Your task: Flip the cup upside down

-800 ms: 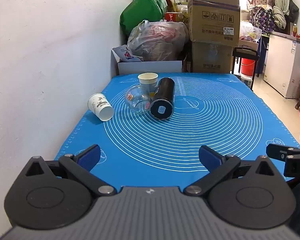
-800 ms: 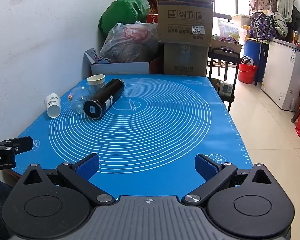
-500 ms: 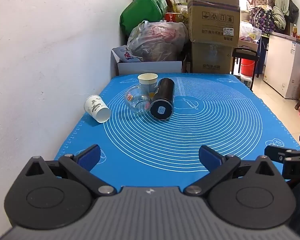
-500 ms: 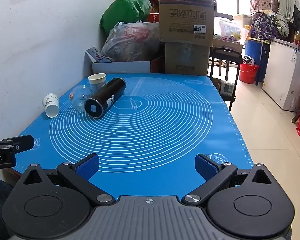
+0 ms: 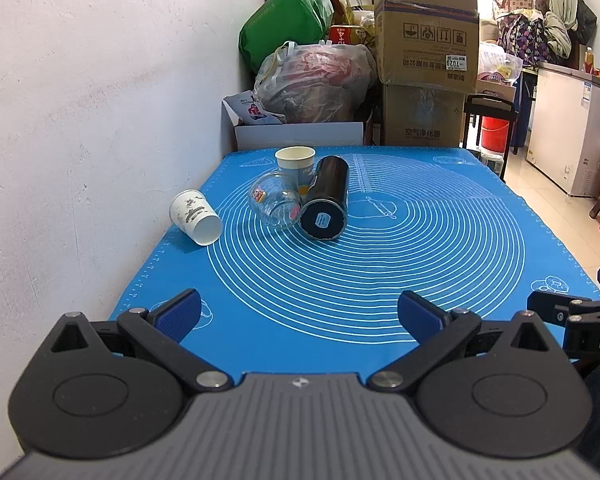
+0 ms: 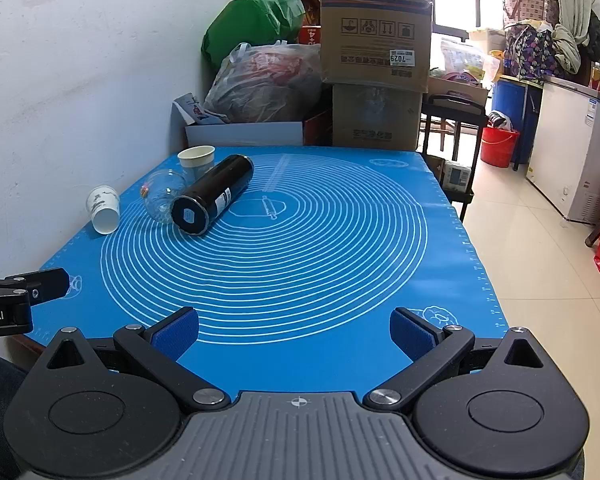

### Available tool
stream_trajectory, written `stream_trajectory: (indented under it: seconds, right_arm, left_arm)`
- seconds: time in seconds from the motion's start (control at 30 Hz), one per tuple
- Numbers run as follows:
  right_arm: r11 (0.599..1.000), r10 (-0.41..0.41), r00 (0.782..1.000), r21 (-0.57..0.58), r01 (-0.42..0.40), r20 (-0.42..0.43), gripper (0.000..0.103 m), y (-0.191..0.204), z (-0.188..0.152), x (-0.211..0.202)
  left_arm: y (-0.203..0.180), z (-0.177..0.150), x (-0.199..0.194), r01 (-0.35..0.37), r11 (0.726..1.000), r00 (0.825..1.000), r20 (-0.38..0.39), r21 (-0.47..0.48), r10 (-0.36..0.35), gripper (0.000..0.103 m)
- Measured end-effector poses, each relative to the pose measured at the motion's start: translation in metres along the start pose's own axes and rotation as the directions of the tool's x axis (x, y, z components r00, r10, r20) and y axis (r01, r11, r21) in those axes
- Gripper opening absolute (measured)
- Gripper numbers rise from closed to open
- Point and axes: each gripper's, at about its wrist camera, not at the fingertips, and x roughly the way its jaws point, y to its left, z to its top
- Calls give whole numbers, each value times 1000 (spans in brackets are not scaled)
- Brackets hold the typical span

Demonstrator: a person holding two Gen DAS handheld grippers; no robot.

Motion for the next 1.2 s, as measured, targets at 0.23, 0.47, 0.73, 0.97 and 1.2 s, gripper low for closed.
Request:
stream_trajectory:
  seconds: [0.23, 0.47, 0.73, 0.97, 1.2]
  right_arm:
    - [1000, 0, 1000, -1, 0, -2, 103, -1, -1, 1]
    - [1000, 0, 1000, -1, 0, -3, 103, -1, 0, 1]
    - [1000, -1, 1000, -2, 1, -3, 103, 0, -1, 3]
    - [1000, 0, 1000, -2, 0, -4, 103, -2, 0, 2]
    - [1000, 3, 1000, 2, -3, -10, 103, 5, -5, 8]
  left_arm:
    - [0, -1, -1, 0, 1000, 1000, 0, -1, 0, 103]
    - [2, -1, -5, 0, 1000, 1000, 2, -2, 0, 103]
    - [3, 0, -5, -1, 1000, 1000, 2, -1, 1, 103]
    - [5, 0, -3, -2, 1000, 1000, -1, -5, 2, 103]
    - [6, 0, 2, -3, 1000, 1000, -8, -7, 3, 103]
